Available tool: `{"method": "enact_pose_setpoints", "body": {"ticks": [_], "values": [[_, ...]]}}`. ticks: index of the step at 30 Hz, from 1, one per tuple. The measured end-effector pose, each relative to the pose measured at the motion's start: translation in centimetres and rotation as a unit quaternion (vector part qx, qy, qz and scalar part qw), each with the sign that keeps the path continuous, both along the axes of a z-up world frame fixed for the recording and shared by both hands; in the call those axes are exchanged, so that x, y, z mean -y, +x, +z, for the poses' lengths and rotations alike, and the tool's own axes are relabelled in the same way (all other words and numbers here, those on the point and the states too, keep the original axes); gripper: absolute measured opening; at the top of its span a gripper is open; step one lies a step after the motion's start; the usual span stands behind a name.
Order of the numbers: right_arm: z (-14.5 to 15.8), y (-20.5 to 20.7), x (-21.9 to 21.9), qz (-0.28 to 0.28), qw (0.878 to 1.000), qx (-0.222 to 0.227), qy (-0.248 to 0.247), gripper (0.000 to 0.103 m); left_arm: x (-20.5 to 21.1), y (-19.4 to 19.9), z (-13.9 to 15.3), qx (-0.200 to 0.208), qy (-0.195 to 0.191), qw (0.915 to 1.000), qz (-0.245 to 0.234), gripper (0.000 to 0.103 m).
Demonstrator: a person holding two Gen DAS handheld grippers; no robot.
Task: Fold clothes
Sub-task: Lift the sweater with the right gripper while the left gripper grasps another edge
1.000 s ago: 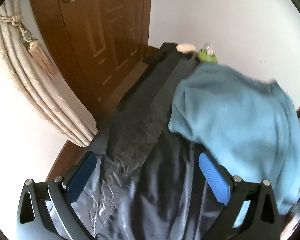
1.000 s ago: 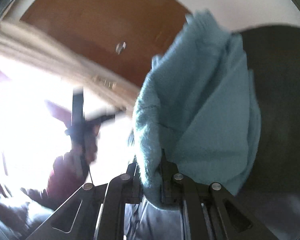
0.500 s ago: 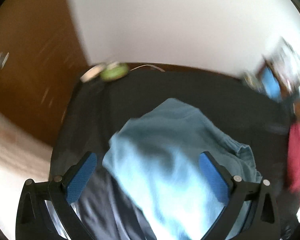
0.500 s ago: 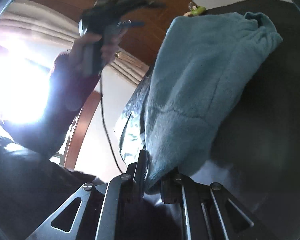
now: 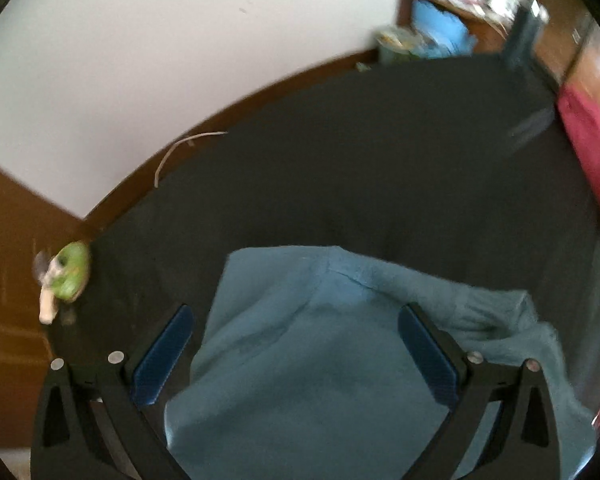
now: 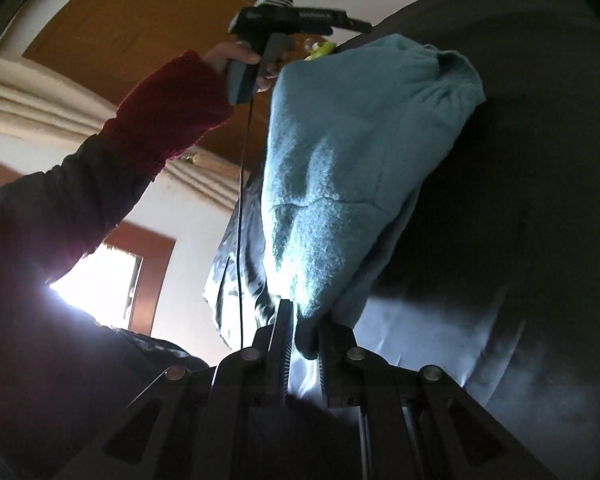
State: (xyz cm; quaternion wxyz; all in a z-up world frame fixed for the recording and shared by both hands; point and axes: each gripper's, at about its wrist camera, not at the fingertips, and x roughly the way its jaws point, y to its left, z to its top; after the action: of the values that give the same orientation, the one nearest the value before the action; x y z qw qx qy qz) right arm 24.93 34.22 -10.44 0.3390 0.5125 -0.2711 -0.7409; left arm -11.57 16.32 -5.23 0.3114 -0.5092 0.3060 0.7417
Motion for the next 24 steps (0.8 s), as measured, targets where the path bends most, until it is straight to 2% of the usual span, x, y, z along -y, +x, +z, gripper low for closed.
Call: {"method": "enact_pose_setpoints", "body": {"ticks": [3, 10, 11, 12, 14, 15, 17, 19, 20, 21, 22, 23, 24], "values": [[-0.9, 0.0, -0.5, -0.032, 0.999, 0.010, -0.003, 0.013, -0.6, -0.8, -1.4, 0.008, -0.015, 0.9997, -0.017, 0.103], [-1.3, -0.9, 2.5, -0.069, 0.997, 0.018, 0.010, 0.016, -1.6, -1.9, -3.6, 0.047, -0.030, 0.9981, -0.026, 0.101], [-0.9, -1.1, 3.8, -0.073, 0.997, 0.016, 0.012, 0.024, -1.8, -2.0, -4.0, 0.053, -0.031, 0.9978, -0.025, 0.099], [-0.5, -1.3, 5.1, -0.077, 0.997, 0.014, 0.014, 0.031, -1.9, -2.2, -4.5, 0.066, -0.033, 0.9971, -0.019, 0.089], [0.2, -1.8, 5.5, -0.083, 0.996, 0.006, 0.012, 0.074, -1.9, -2.5, -4.8, 0.079, -0.021, 0.9966, -0.009, 0.083], [0.6, -2.0, 5.6, -0.086, 0.996, 0.002, 0.011, 0.076, -1.8, -2.6, -4.6, 0.080, -0.016, 0.9967, -0.005, 0.077], [1.3, -2.5, 5.9, -0.092, 0.996, -0.006, 0.008, 0.076, -1.4, -2.8, -4.3, 0.080, -0.010, 0.9967, 0.009, 0.065], [2.0, -2.9, 6.2, -0.098, 0.995, -0.014, 0.005, 0.076, -0.8, -3.2, -3.9, 0.088, 0.008, 0.9956, 0.030, 0.037], [1.6, -3.1, 6.1, -0.098, 0.995, -0.013, 0.001, 0.073, -0.4, -3.3, -3.7, 0.093, 0.016, 0.9946, 0.044, 0.028], [1.3, -3.8, 6.5, -0.101, 0.995, -0.010, 0.001, 0.066, -0.1, -3.2, -3.4, 0.095, 0.024, 0.9936, 0.055, 0.021], [0.9, -4.3, 6.3, -0.099, 0.995, -0.002, 0.003, 0.037, 0.1, -3.1, -3.2, 0.097, 0.032, 0.9927, 0.064, 0.018], [0.5, -4.7, 6.2, -0.097, 0.995, 0.006, 0.005, 0.019, 0.4, -2.9, -3.0, 0.099, 0.039, 0.9916, 0.074, 0.017], [0.3, -4.8, 6.2, -0.092, 0.996, 0.009, 0.008, 0.016, 0.7, -2.5, -2.7, 0.097, 0.047, 0.9912, 0.077, 0.016]]}}
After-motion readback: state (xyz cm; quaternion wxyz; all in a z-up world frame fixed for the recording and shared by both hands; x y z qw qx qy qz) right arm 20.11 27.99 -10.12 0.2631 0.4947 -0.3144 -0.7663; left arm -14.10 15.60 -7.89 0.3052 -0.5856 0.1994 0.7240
